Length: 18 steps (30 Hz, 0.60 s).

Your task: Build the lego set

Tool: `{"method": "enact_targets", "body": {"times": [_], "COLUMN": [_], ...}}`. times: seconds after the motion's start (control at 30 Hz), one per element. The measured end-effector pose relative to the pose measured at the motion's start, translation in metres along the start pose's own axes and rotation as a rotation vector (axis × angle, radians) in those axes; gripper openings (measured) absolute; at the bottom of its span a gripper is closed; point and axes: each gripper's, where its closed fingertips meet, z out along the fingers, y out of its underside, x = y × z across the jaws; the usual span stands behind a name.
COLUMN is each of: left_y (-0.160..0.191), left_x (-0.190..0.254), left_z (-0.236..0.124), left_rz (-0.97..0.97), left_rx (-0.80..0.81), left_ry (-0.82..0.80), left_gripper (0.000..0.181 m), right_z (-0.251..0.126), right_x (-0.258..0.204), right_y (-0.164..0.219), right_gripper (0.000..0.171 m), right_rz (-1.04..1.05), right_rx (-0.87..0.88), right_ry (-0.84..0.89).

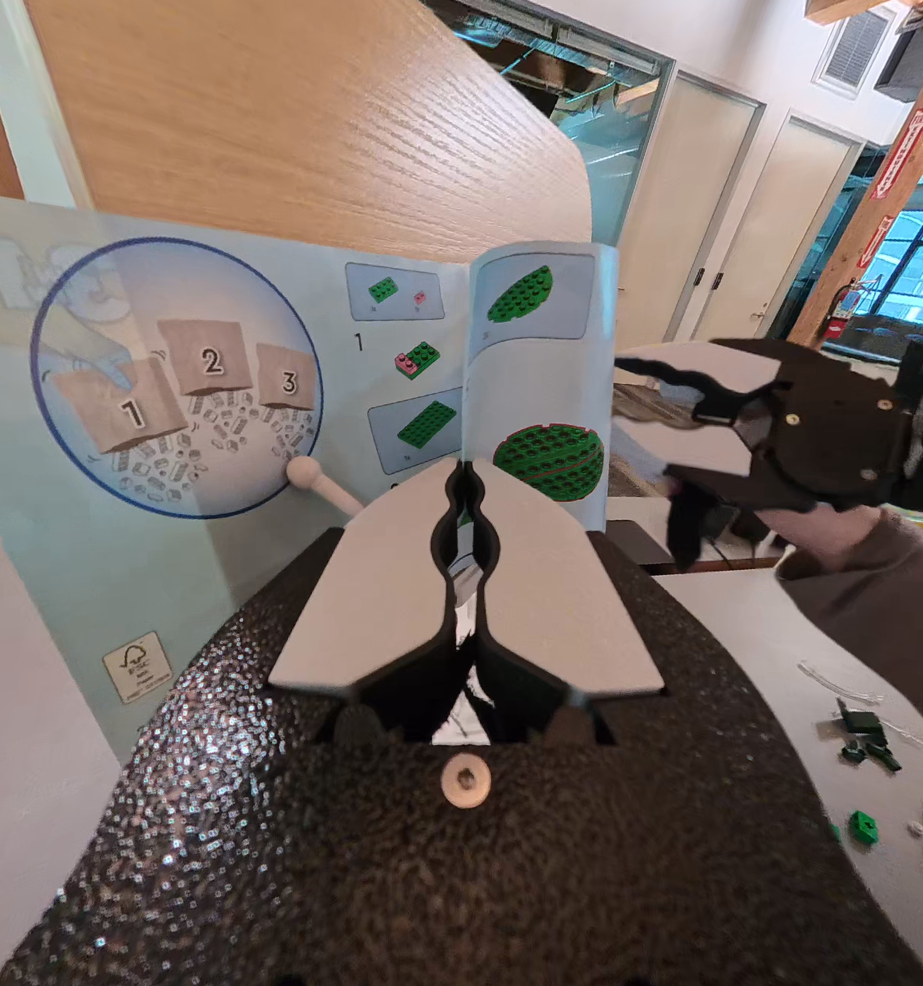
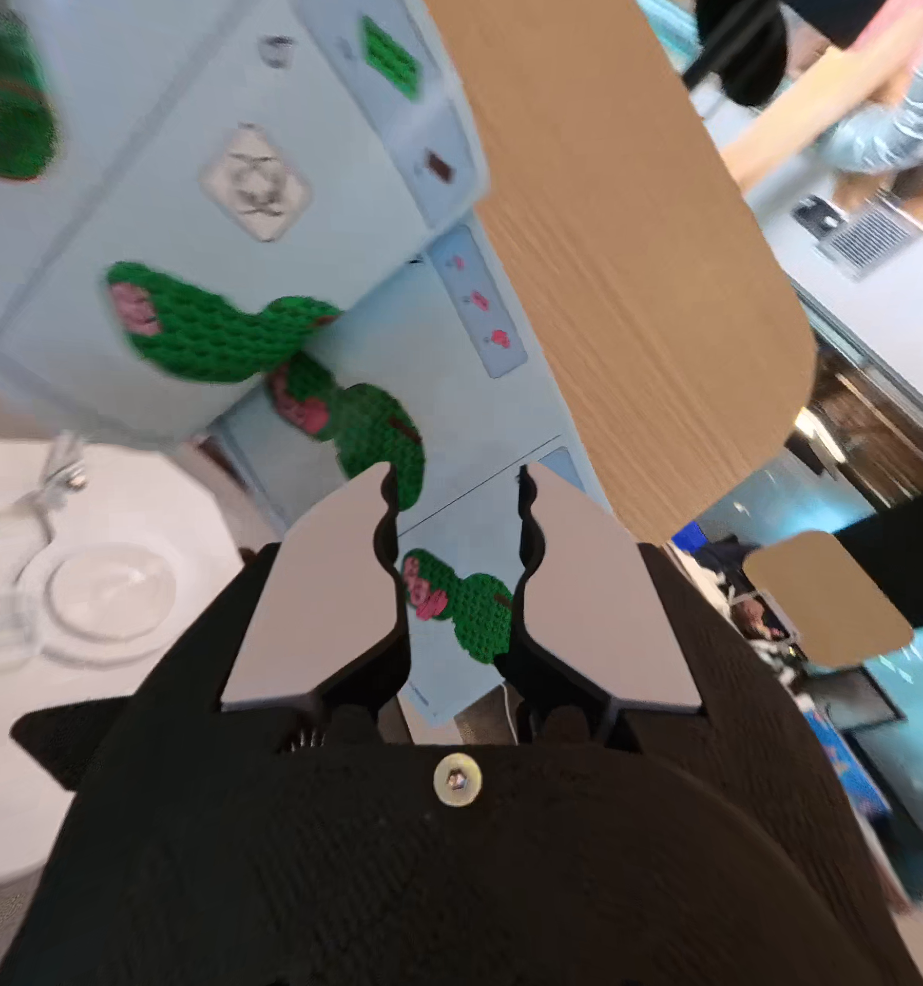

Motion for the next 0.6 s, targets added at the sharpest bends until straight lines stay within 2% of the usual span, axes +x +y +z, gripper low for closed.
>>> {"method": "enact_targets", "body": {"times": [0.07,0.2,0.37,0.6], "left_y": [-0.001,-0.002,-0.006,-0.013], "left_x": [-0.001,-0.005,-0.017,-0.023], "left_z": [0.000,-0.003,-0.014,-0.023], "left_rz": [-0.013,-0.028,-0.022,-0.066], "left_rx": [0.008,0.017,0.021,0.054], "left_ry": [0.005,0.005,-0.023,-0.003], "left_gripper": [0.000,0.000,0.000,0.000], "right_z": [-0.008,-0.007,0.003,0.011], "right_x": [-0.012,-0.020,-0.006,0.017], "right_y": [0.008,0.032,0.039,0.039], "right_gripper": [0.055,0.076,0.077,0.073], "right_rz": [-0.073,-0.259,-0.465,-0.423], "right_rx": [-0.037,-0.198,-0.305,-0.350], "right_ry": [-0.076,-0.097,-0.016,0.066]}}
